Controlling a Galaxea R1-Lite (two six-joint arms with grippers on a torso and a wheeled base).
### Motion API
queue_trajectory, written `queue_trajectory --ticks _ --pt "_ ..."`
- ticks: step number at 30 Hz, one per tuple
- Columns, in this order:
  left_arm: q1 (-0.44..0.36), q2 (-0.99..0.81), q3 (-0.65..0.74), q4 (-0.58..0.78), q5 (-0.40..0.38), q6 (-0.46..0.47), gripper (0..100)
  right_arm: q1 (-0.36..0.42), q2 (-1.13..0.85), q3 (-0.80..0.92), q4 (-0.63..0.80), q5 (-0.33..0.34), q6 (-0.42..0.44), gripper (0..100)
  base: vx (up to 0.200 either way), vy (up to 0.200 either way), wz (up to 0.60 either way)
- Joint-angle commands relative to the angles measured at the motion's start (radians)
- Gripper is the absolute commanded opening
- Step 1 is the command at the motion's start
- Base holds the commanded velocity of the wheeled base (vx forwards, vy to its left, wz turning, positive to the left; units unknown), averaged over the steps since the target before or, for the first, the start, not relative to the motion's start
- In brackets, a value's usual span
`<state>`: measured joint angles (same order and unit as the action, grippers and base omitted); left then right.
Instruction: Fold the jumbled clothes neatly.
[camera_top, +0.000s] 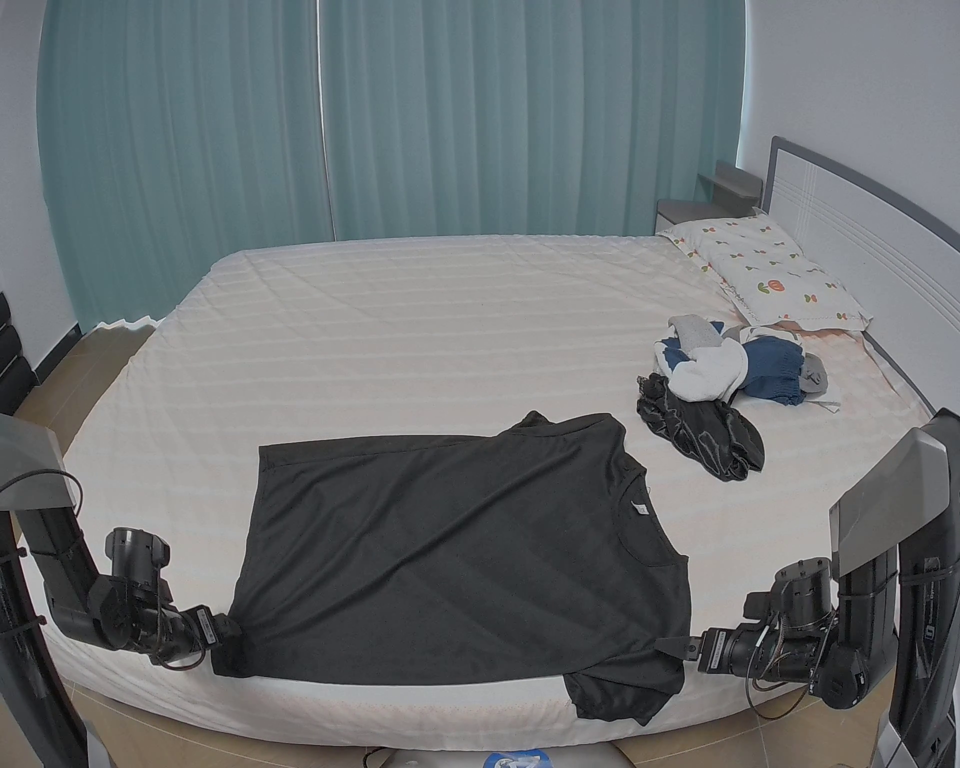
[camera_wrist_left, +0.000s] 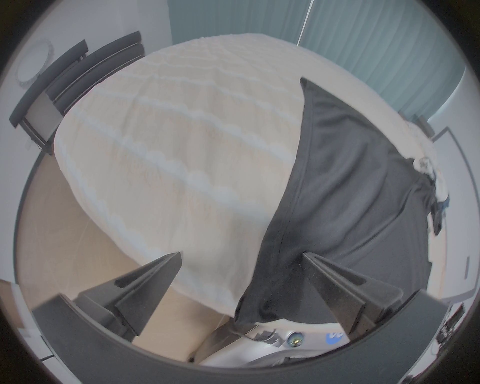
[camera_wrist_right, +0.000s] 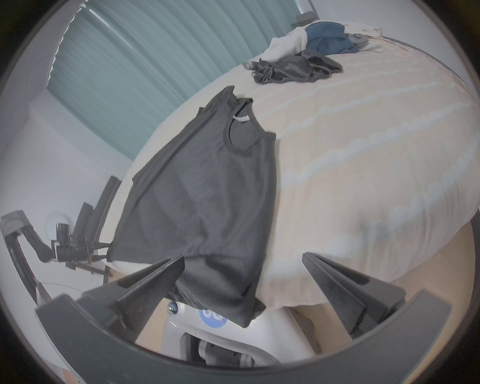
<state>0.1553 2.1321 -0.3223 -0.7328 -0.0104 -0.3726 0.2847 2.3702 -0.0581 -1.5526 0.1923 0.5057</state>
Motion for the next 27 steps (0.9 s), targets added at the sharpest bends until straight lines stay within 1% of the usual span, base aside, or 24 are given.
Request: queue_trajectory --ticks 1,3,4,5,10,12,13,15,19,27 --pt "0.073 -0.092 -0.07 0.016 -0.094 -0.042 100 -0.015 -0.072 -0.008 -0.011 0.001 0.039 100 0.0 0.0 0.0" --pt "0.081 -0.098 -0.078 0.021 -0.109 -0.051 100 -0.016 -0.072 -0.009 -0.012 0.001 0.04 100 0.0 0.0 0.0" --pt "0.09 -0.101 -0.087 0.032 -0.148 -0.066 100 -0.019 -0.069 -0.019 -0.011 -0.001 0.04 100 0.0 0.0 0.0" --pt "0.09 -0.095 -0.09 0.038 -0.155 -0.066 100 -0.019 -0.066 -0.023 -0.011 -0.001 0.042 100 0.0 0.0 0.0" --pt "0.09 -0.083 -0.115 0.064 -0.161 -0.069 100 -0.019 -0.063 -0.028 -0.011 -0.001 0.045 100 0.0 0.0 0.0" --pt "0.092 -0.077 -0.121 0.07 -0.161 -0.069 100 -0.019 -0.066 -0.028 -0.011 -0.001 0.056 100 0.0 0.0 0.0" --pt "0.095 -0.075 -0.126 0.072 -0.164 -0.069 100 -0.018 -0.071 -0.028 -0.011 -0.002 0.076 100 0.0 0.0 0.0" --pt "0.112 -0.07 -0.127 0.07 -0.172 -0.069 100 -0.018 -0.072 -0.028 -0.011 -0.004 0.088 100 0.0 0.0 0.0" --pt "0.124 -0.07 -0.13 0.073 -0.189 -0.071 100 -0.018 -0.072 -0.028 -0.011 -0.007 0.091 100 0.0 0.2 0.0" --pt "0.124 -0.046 -0.13 0.072 -0.189 -0.069 100 -0.012 -0.069 -0.029 -0.011 -0.008 0.091 100 0.0 0.2 0.0"
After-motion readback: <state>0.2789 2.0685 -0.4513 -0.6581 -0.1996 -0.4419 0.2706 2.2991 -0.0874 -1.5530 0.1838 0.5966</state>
